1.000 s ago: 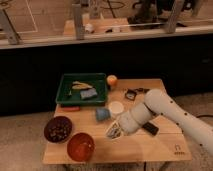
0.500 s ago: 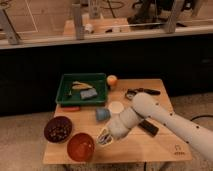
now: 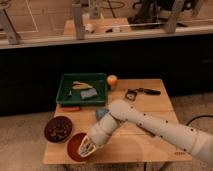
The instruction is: Place towel in red bowl
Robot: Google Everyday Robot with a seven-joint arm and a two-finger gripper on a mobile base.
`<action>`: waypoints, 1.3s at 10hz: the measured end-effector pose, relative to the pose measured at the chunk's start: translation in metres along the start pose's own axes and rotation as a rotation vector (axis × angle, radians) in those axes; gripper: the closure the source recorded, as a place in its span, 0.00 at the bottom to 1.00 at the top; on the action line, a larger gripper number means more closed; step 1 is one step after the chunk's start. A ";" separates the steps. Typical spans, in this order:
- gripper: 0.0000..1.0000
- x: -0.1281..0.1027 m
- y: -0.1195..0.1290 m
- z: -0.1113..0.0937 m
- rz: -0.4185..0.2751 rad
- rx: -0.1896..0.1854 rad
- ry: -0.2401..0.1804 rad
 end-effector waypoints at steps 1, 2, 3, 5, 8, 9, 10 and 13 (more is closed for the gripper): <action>0.95 -0.009 -0.004 0.006 -0.015 -0.014 -0.023; 0.87 -0.014 -0.008 0.010 -0.025 -0.021 -0.031; 0.75 -0.017 -0.014 0.017 -0.039 -0.025 -0.035; 0.57 -0.017 -0.021 0.027 -0.050 -0.028 -0.040; 0.26 -0.010 -0.025 0.038 -0.108 -0.025 -0.046; 0.21 -0.003 -0.023 0.042 -0.116 -0.030 -0.050; 0.20 0.004 -0.023 0.045 -0.116 -0.031 -0.054; 0.20 0.015 -0.025 0.044 -0.113 -0.034 -0.069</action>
